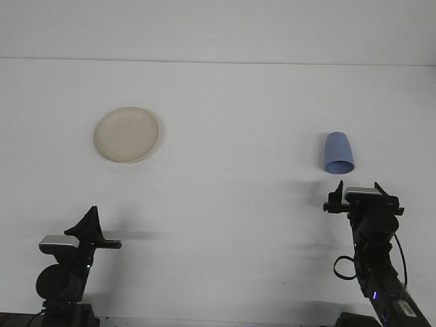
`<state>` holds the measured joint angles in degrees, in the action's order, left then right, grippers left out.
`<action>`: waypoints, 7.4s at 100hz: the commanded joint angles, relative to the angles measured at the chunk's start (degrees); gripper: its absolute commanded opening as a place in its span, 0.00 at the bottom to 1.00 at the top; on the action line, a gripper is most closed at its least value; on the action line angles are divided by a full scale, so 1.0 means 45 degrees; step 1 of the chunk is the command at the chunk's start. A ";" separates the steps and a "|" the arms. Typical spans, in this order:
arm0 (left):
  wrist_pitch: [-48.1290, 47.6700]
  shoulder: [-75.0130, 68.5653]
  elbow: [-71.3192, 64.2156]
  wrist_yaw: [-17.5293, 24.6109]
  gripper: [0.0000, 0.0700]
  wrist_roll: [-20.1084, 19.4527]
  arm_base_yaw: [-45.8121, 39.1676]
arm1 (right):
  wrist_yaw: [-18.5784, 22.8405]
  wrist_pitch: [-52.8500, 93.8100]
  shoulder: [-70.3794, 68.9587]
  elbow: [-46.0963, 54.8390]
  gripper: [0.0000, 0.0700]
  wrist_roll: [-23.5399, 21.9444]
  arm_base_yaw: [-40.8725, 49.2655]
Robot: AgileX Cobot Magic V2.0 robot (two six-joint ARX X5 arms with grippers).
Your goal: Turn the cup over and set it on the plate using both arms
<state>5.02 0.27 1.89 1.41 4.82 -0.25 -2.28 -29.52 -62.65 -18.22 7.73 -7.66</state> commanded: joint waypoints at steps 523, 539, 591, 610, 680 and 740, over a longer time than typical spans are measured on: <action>0.0248 -0.0019 -0.0170 -0.0044 0.01 0.1098 -0.0024 | 0.1098 2.1313 -0.6280 -1.7694 0.51 -0.1685 1.1808; 0.0141 -0.0019 -0.0005 0.0019 0.02 0.2739 -0.0024 | 0.1481 1.8928 -0.4201 -1.6699 0.51 -0.1681 1.1302; -0.2798 0.3050 0.4197 0.2550 0.02 0.3458 -0.0019 | 0.1073 1.2993 0.4614 -0.8058 0.51 -0.1044 0.7922; -0.3483 0.6169 0.6251 0.4401 0.02 0.3075 0.0005 | 0.1078 1.2420 0.7261 -0.5489 0.51 -0.1039 0.7116; -1.0477 1.3537 1.5227 0.5649 0.78 -0.0209 0.3721 | 0.0160 1.2886 1.0414 -0.3361 0.51 -0.1044 0.6683; -1.1249 1.8617 1.7311 0.4002 0.78 -0.0214 0.9384 | 0.0175 1.2876 1.0414 -0.3356 0.51 -0.1044 0.6683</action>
<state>-45.69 82.46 78.24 20.43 4.78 40.45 -1.52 29.10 -15.62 -33.15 2.79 22.33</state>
